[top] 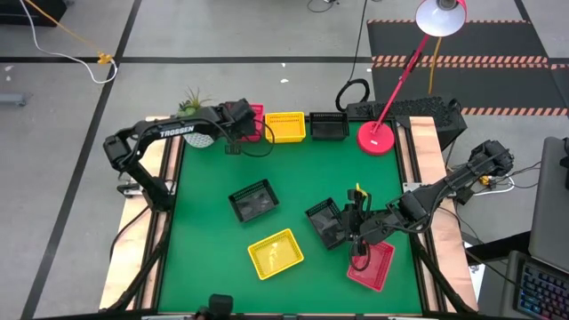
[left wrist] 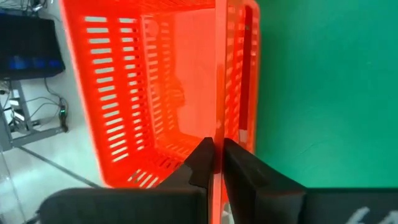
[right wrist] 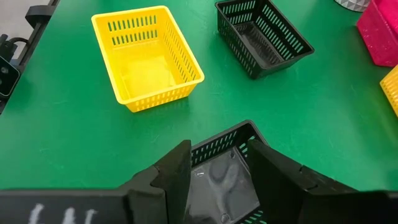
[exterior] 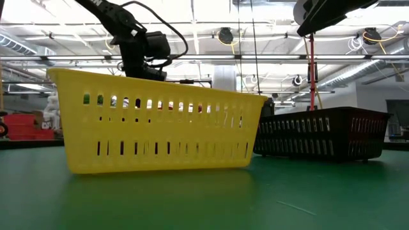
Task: Stack baskets by color
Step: Stack the bottom left red basket on the top red basket
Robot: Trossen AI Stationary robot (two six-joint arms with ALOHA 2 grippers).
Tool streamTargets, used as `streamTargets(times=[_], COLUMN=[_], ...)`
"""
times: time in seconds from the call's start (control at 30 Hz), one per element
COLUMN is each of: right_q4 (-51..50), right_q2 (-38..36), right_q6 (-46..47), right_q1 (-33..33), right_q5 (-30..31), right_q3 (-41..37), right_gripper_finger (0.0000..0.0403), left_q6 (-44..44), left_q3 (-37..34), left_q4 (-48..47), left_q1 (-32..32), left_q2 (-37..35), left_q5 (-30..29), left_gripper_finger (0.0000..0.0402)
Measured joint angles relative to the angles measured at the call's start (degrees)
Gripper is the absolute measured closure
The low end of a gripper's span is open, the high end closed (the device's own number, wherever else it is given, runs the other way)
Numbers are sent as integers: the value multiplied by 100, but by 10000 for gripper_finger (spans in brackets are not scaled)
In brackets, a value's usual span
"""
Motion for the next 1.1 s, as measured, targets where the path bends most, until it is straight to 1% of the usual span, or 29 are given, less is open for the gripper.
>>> streamTargets(times=[0.07,0.23,0.47,0.73,0.87,0.97,1.1], right_q4=[0,4,9,9,9,9,9], right_q2=[-2,-2,0,-2,-1,-2,-2], right_q6=[1,9,15,17,17,17,20], right_q1=[0,0,0,-2,-1,0,0], right_q5=[0,0,-2,-2,-2,-3,-4], right_q3=[0,0,2,2,2,2,2], right_gripper_finger=[252,252,252,252,252,252,252], left_q6=[-27,-92,-197,-204,-236,-285,-345], left_q3=[0,0,0,2,4,7,7], left_q4=[0,-9,-12,-70,-44,-42,-17], left_q1=[6,1,4,4,7,9,9], left_q2=[8,13,15,17,20,20,20], left_q5=[155,86,-237,85,114,114,36], left_gripper_finger=[383,393,365,361,358,339,288])
